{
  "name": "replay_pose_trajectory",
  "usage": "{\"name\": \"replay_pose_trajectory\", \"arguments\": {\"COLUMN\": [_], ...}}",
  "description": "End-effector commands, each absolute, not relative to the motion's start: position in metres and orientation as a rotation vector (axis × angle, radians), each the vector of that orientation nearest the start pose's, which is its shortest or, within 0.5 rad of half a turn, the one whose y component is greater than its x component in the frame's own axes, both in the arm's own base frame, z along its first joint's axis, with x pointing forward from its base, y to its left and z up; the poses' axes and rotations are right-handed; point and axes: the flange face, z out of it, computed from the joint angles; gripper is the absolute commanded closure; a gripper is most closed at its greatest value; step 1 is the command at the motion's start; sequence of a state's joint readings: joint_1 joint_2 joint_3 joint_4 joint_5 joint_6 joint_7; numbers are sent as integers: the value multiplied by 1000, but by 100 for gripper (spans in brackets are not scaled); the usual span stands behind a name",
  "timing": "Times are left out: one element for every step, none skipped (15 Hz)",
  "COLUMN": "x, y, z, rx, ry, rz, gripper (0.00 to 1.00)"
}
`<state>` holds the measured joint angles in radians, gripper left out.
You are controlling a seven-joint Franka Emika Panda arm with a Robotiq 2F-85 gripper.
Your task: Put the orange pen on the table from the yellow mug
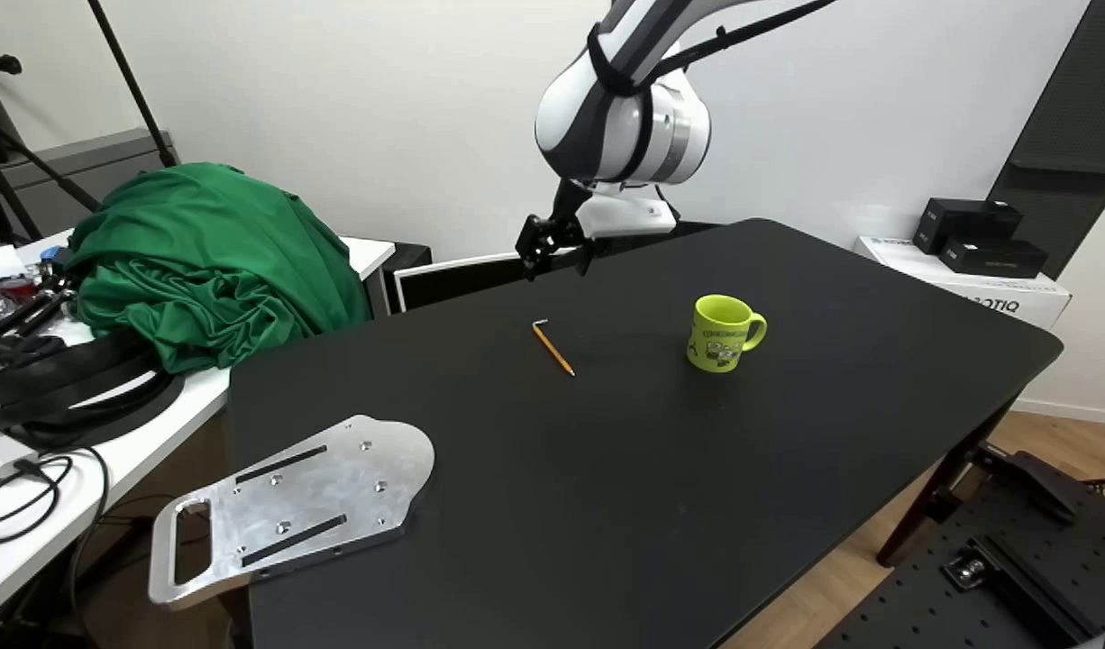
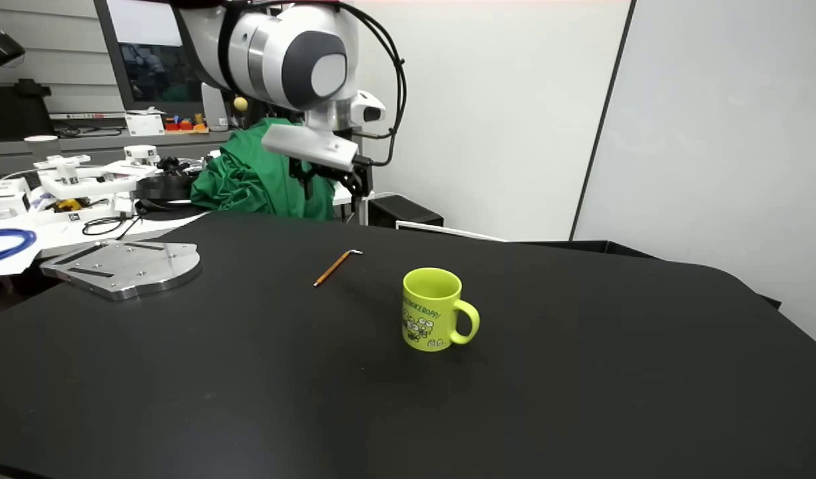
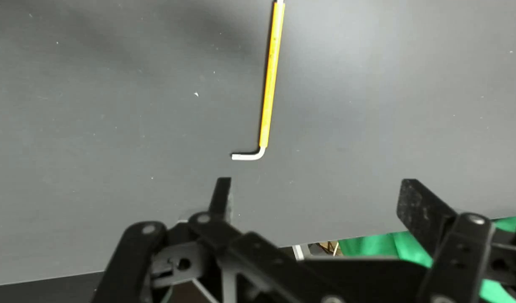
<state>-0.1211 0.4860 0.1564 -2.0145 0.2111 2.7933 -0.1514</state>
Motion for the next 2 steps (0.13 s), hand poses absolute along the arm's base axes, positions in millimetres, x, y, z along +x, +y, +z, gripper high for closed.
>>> {"name": "replay_pose_trajectory", "arguments": {"x": [631, 631], "y": [8, 7], "z": [248, 251], "rx": [-2950, -2948], "ry": [40, 38], "rz": [-454, -455], "gripper": [0, 0]}}
